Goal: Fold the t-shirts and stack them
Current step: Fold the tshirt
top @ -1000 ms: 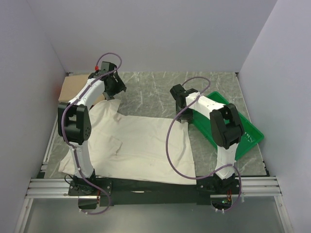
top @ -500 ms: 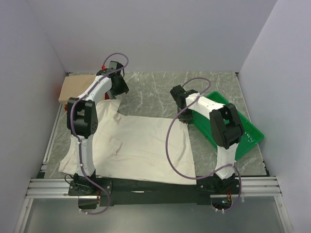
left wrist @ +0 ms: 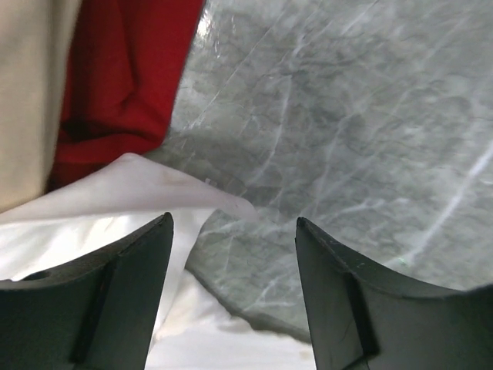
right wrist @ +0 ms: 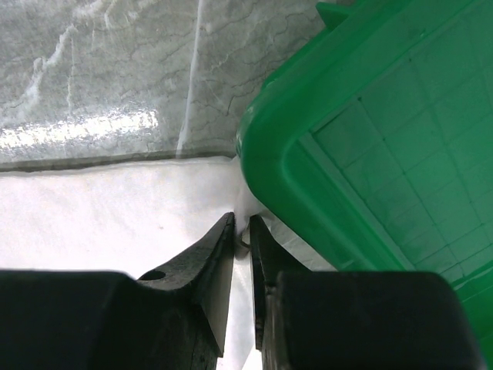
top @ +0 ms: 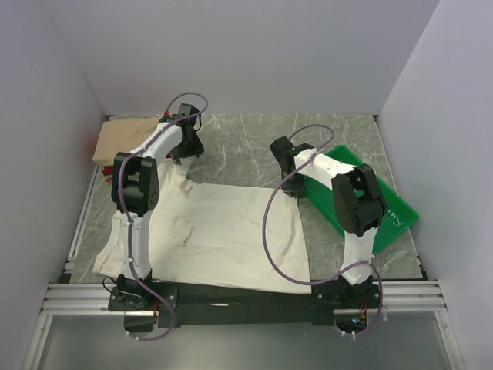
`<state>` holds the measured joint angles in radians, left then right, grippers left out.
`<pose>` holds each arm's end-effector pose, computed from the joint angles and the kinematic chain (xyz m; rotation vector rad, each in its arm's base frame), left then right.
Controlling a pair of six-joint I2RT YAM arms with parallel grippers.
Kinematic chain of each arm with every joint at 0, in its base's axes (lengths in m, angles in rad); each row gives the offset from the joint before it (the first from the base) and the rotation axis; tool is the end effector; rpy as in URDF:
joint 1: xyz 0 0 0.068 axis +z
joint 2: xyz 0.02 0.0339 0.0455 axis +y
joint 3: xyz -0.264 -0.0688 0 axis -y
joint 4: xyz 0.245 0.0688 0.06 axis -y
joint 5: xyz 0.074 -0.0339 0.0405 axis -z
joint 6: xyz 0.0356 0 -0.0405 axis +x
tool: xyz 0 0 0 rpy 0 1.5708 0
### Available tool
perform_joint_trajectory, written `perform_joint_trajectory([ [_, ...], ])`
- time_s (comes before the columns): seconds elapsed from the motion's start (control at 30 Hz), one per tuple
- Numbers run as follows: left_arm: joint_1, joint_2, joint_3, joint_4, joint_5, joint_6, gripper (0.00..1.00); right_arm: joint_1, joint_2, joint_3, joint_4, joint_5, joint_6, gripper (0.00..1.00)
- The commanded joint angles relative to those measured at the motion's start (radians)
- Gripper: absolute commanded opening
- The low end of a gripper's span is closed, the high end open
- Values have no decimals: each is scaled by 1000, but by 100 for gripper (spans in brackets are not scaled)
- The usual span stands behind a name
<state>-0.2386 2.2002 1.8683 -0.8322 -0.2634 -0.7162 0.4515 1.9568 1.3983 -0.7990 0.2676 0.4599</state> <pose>0.4583 -0.1019 0.2043 -0.7002 2.5688 0.0610 0.3477 0.1582 0.1733 0.0526 2.8260 -0.2084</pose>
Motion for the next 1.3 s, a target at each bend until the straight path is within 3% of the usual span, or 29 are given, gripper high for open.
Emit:
perform_joint_trajectory([
  [0.0,-7,35,28,5,-27,23,69,1,-42,-7,11,1,16,21],
  [0.23,-8,73,72,12,-31,29,60,1,-48,-13,9,-8,17,21],
  [0.57,-8,95,80,13,-62,14,55,1,-55,-31,9,-11,19,20],
  [0.67,-8,101,86,7,-63,15,47,1,-58,-39,12,-11,17,20],
  [0.9,-8,101,89,-1,-68,17,18,3,-62,-48,11,-7,19,20],
  [1.0,-7,95,84,-10,-73,17,0,3,-68,-47,6,-7,20,20],
  [1.1,-7,72,72,-10,-77,17,0,4,-79,-41,0,-7,23,17],
  [1.27,4,-14,48,-1,-82,18,0,3,-94,-25,-19,-13,26,0],
])
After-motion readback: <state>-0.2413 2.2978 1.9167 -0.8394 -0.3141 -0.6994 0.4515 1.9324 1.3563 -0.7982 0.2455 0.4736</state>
